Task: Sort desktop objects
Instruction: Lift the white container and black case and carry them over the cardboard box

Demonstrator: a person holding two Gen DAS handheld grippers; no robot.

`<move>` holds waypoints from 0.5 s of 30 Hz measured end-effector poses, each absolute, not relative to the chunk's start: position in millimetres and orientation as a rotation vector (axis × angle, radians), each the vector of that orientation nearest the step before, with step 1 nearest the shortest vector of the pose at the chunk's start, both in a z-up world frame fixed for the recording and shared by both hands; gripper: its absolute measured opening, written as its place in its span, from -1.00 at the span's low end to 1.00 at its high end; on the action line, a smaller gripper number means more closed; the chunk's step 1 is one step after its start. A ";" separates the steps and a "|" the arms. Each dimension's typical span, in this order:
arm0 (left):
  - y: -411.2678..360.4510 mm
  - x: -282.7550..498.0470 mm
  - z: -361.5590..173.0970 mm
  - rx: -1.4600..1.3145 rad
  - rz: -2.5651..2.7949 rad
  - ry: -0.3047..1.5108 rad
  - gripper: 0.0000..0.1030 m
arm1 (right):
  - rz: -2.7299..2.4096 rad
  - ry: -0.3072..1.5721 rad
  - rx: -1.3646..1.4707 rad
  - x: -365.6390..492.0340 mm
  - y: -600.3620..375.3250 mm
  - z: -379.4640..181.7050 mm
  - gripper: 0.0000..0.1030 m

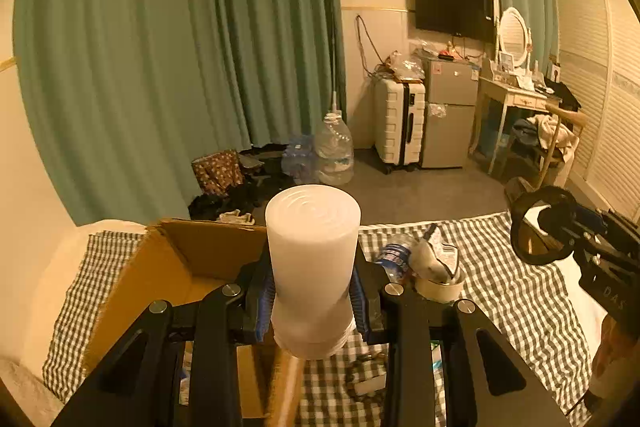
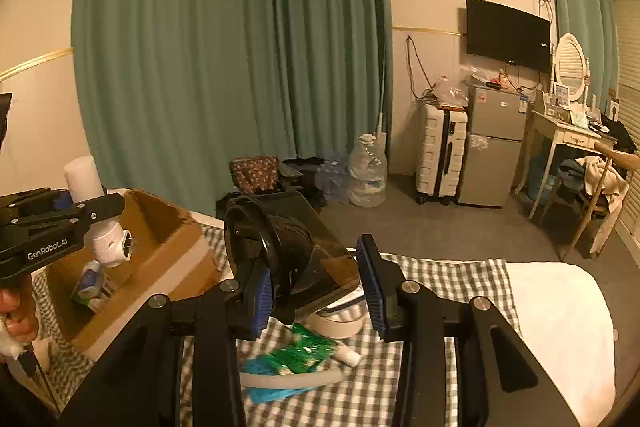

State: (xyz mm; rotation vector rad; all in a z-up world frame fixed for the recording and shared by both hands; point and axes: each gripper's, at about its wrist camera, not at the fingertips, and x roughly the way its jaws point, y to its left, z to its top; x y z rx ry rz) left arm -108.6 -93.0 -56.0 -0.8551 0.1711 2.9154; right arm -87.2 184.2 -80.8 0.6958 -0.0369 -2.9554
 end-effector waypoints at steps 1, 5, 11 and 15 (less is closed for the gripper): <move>-98.7 -107.3 -53.4 -0.851 2.925 0.162 -0.36 | -2.948 -0.037 0.697 -86.1 179.6 -79.6 -0.26; -116.9 -105.0 -44.6 -0.832 2.959 0.140 -0.37 | -2.924 -0.018 0.698 -81.1 158.8 -77.6 -0.26; -147.1 -106.0 -35.5 -0.815 2.991 0.054 -0.43 | -2.885 -0.030 0.685 -79.0 124.2 -72.5 -0.26; -170.4 -110.1 -35.7 -0.833 3.015 -0.004 -0.53 | -2.860 -0.034 0.676 -82.5 100.4 -69.8 -0.26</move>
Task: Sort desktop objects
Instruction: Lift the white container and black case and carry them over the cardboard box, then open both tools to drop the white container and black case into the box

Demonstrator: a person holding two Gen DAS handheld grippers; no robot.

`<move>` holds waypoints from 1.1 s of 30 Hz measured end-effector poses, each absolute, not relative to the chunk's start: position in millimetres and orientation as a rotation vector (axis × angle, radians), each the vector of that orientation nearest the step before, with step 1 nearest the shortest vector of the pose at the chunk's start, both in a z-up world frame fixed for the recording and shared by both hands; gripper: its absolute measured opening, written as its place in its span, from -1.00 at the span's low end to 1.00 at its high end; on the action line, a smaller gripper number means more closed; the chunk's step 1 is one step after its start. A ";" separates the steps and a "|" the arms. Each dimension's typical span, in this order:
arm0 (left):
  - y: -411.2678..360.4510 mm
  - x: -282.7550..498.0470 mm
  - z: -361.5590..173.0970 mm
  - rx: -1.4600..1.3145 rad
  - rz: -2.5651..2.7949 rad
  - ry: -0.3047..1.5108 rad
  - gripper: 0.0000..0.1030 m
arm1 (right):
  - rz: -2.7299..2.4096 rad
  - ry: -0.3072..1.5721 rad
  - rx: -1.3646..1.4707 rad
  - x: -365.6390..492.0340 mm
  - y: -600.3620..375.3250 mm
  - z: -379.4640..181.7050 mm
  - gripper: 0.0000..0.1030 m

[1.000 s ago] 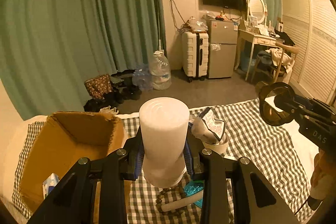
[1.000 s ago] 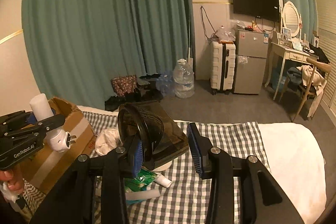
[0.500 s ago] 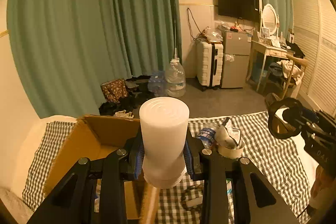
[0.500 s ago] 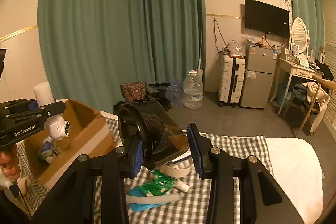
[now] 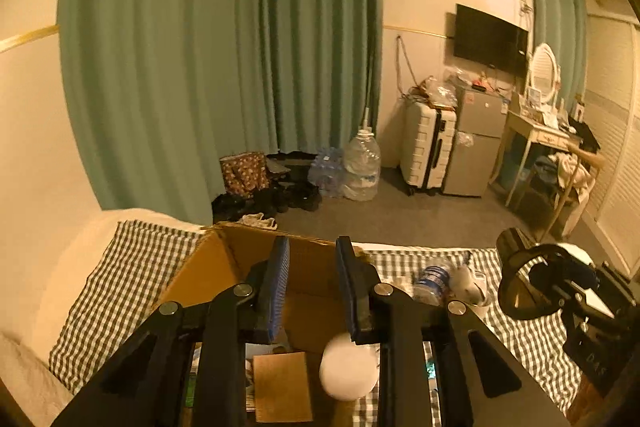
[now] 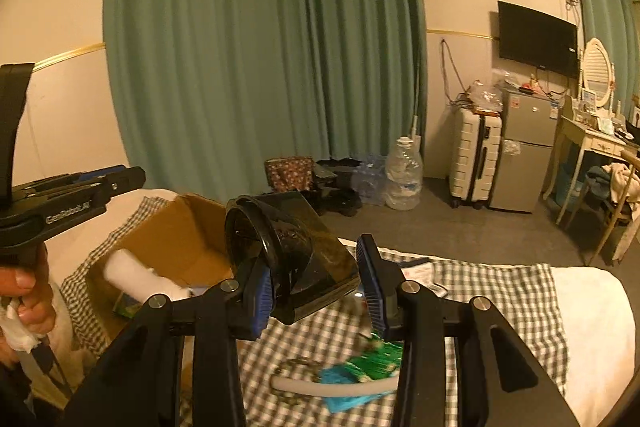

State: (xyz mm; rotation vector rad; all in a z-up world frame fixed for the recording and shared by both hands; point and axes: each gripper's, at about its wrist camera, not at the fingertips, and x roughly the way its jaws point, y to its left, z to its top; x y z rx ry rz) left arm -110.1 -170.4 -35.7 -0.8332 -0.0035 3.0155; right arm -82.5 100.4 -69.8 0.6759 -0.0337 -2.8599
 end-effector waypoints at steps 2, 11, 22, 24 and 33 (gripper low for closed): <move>-181.5 -112.2 -36.0 -0.847 3.023 -0.031 -0.53 | -2.847 -0.033 0.678 -87.8 89.2 -69.1 -0.26; -225.0 -111.5 -36.4 -0.871 3.043 -0.093 -0.53 | -2.773 0.018 0.706 -110.4 36.9 -71.6 -0.26; -257.9 -129.1 -58.5 -1.002 3.068 -0.075 -0.53 | -2.710 0.055 0.727 -132.0 -8.8 -78.4 -0.26; -261.2 -133.9 -65.0 -1.034 3.065 -0.071 -0.52 | -2.697 0.061 0.734 -137.0 -15.9 -81.8 -0.26; -266.4 -157.0 -104.1 -1.237 2.995 -0.048 -0.39 | -2.631 0.086 0.845 -160.0 -45.1 -115.2 -0.26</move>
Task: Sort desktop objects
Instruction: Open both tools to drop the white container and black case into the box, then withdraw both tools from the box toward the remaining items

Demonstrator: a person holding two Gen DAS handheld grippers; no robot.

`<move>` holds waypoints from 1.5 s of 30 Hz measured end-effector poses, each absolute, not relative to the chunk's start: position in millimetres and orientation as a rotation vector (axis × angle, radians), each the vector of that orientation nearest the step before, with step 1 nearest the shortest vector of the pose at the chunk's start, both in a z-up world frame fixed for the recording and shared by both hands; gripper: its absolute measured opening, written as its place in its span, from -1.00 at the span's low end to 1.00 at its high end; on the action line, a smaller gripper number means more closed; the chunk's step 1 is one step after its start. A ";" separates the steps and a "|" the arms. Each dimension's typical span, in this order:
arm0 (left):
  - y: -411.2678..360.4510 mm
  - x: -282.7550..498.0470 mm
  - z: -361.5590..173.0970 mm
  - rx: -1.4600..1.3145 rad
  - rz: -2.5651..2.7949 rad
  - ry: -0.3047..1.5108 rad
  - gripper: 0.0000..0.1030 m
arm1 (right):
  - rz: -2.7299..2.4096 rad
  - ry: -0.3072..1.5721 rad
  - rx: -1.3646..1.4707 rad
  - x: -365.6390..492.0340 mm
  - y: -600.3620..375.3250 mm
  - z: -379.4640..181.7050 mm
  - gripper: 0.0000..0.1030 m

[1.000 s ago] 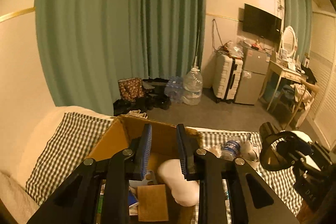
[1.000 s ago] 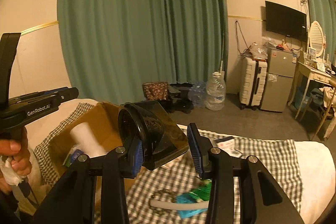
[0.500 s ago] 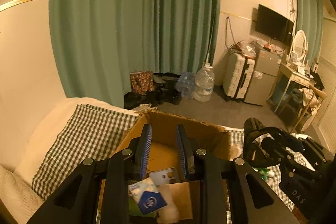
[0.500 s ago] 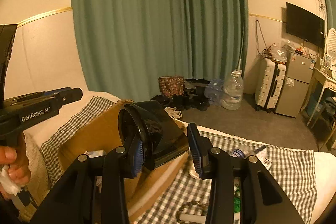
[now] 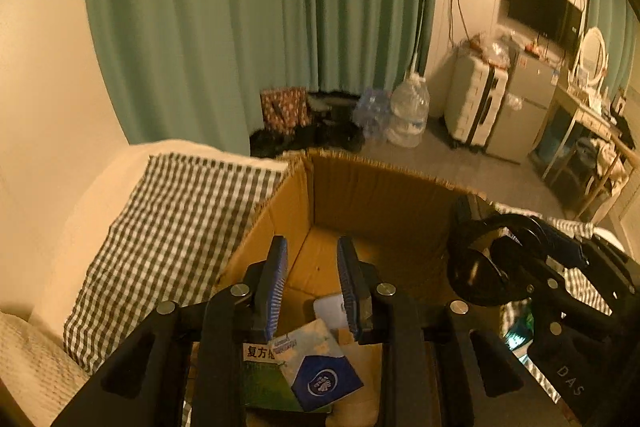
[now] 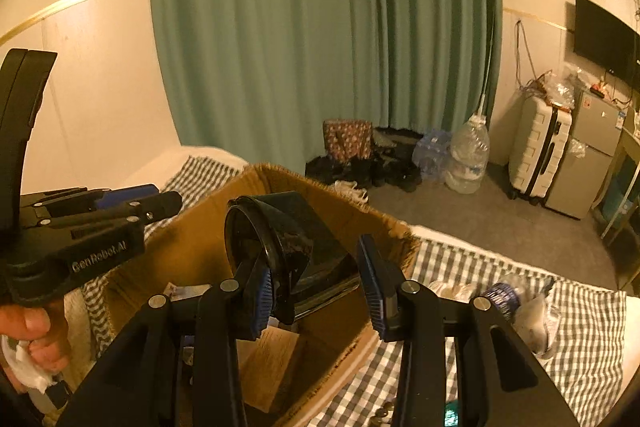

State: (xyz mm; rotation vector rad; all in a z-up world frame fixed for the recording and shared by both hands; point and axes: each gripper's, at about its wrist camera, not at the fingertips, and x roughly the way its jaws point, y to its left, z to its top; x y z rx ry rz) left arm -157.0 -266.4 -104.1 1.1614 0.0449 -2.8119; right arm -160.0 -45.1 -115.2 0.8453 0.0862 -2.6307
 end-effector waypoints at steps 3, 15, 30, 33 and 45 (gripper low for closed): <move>-264.6 -161.1 -113.7 1.206 -2.799 0.031 -0.04 | -2.617 0.106 0.887 -168.9 -51.6 -125.4 -0.26; -267.8 -172.9 -131.0 1.262 -2.717 -0.004 0.85 | -2.619 0.163 0.969 -189.1 -66.0 -154.5 -0.25; -246.0 -175.3 -119.7 1.221 -2.768 -0.032 1.00 | -2.755 0.059 0.849 -171.2 -19.8 -122.2 0.45; -232.8 -174.0 -113.6 1.204 -2.816 -0.015 1.00 | -2.783 0.050 0.819 -164.0 -1.9 -111.6 0.61; -167.9 -160.8 -102.3 1.154 -2.989 -0.085 1.00 | -2.932 0.087 0.693 -128.7 79.5 -79.2 1.00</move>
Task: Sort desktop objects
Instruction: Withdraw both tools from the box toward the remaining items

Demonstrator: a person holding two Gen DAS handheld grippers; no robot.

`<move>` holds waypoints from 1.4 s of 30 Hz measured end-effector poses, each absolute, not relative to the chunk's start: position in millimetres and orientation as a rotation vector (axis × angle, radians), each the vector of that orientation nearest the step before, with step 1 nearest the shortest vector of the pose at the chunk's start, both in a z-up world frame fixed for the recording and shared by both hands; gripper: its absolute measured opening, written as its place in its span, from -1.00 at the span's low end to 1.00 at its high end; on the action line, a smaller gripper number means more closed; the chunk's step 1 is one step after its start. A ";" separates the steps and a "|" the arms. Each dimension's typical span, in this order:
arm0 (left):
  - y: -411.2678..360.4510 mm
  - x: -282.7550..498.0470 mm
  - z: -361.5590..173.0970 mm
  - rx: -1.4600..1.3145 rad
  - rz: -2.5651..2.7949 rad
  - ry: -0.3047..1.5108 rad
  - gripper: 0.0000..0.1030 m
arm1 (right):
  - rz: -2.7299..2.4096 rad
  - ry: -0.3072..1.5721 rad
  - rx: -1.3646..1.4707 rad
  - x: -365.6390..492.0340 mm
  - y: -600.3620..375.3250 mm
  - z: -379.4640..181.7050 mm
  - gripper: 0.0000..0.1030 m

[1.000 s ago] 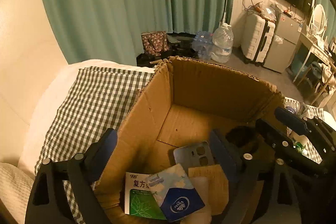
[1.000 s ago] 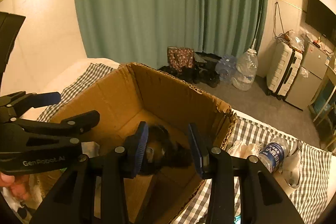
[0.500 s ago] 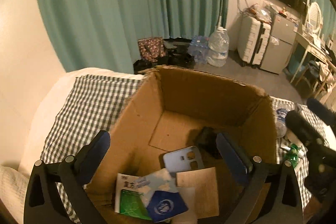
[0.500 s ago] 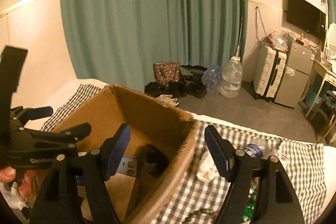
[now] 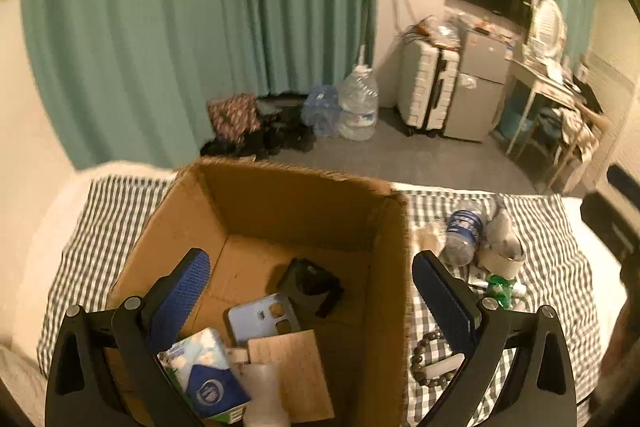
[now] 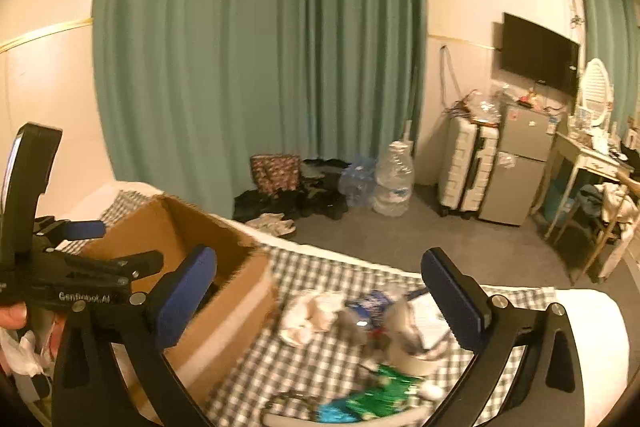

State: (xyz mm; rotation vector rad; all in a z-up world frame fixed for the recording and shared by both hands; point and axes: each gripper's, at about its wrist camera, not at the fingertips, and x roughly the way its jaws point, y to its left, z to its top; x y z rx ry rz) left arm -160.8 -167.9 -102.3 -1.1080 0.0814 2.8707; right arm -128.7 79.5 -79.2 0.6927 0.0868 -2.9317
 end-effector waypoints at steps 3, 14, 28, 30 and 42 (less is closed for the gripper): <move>-150.4 -155.3 -103.1 -1.052 2.856 0.111 1.00 | -2.958 0.106 0.690 -120.8 97.1 -77.3 1.00; -80.0 -156.1 -116.7 -1.067 2.869 0.222 1.00 | -3.038 0.121 0.754 -102.5 166.4 -81.5 0.99; -35.8 -144.9 -132.3 -0.990 2.851 0.328 1.00 | -3.109 -0.046 0.872 -98.4 240.5 -92.3 1.00; -28.1 -142.4 -132.7 -0.936 2.849 0.362 1.00 | -3.094 -0.023 0.894 -101.8 242.0 -98.0 1.00; -1.7 -163.6 -175.9 -1.093 2.721 0.283 1.00 | -2.908 0.066 1.054 -146.1 239.3 -147.3 1.00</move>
